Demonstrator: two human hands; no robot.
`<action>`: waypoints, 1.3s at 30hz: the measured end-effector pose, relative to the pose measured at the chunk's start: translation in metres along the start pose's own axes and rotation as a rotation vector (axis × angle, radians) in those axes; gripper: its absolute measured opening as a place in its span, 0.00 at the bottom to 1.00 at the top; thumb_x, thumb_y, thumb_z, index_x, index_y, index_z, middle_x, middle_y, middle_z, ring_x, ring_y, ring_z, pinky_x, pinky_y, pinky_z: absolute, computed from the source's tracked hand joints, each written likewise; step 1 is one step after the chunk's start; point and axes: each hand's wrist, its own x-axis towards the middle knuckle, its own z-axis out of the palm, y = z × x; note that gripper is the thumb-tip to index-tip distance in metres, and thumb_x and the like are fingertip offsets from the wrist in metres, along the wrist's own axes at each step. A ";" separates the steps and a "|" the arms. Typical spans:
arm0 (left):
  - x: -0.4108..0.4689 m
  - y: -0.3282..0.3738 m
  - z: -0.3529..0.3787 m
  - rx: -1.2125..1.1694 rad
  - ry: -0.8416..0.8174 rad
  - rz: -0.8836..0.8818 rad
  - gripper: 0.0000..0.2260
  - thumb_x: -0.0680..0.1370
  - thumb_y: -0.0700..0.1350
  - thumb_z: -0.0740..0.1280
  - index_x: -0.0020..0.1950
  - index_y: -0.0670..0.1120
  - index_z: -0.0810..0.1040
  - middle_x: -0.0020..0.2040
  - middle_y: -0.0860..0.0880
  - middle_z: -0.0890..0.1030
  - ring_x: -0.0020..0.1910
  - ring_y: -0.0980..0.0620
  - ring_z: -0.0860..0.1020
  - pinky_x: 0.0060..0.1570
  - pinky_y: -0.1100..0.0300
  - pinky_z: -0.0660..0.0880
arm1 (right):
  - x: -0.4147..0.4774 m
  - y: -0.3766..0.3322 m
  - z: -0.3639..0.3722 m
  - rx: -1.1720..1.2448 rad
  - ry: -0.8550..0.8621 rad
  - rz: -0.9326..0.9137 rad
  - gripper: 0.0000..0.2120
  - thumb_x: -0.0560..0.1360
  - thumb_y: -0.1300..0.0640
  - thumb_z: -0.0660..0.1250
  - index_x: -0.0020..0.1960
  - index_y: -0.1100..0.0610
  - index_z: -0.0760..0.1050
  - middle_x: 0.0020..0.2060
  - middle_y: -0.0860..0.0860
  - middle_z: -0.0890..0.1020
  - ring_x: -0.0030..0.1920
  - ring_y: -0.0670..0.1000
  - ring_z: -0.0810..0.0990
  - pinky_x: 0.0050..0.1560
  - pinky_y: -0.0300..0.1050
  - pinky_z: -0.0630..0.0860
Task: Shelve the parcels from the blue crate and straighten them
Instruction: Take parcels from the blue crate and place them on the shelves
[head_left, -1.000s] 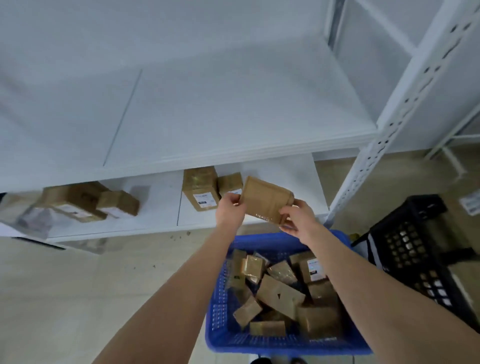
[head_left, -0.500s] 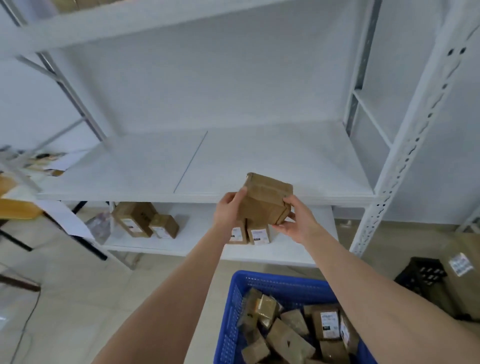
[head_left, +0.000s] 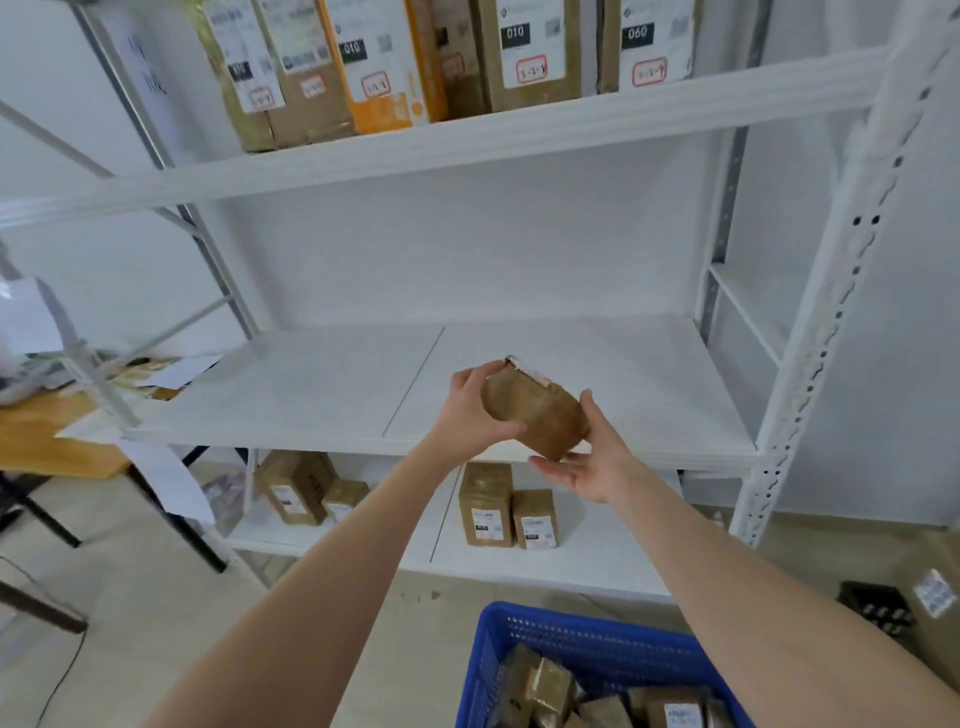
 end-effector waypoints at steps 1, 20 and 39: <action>-0.001 -0.001 -0.005 0.012 -0.019 0.015 0.37 0.67 0.43 0.76 0.72 0.52 0.64 0.66 0.50 0.62 0.63 0.50 0.71 0.62 0.60 0.72 | -0.002 0.001 0.004 0.038 -0.002 -0.003 0.33 0.70 0.37 0.71 0.66 0.54 0.68 0.60 0.65 0.74 0.45 0.67 0.83 0.43 0.55 0.82; -0.015 -0.032 -0.050 -0.392 -0.157 -0.416 0.27 0.75 0.49 0.70 0.71 0.53 0.64 0.58 0.46 0.80 0.53 0.47 0.79 0.57 0.44 0.76 | -0.020 0.031 0.055 -0.112 -0.012 -0.277 0.17 0.75 0.63 0.65 0.63 0.57 0.70 0.49 0.58 0.80 0.52 0.57 0.79 0.58 0.52 0.75; 0.016 -0.002 -0.031 -0.370 0.184 -0.290 0.19 0.76 0.45 0.69 0.66 0.45 0.71 0.56 0.42 0.80 0.53 0.44 0.81 0.55 0.46 0.78 | -0.032 0.042 0.037 0.044 -0.122 -0.174 0.10 0.75 0.65 0.66 0.56 0.62 0.74 0.51 0.63 0.82 0.52 0.59 0.82 0.57 0.52 0.79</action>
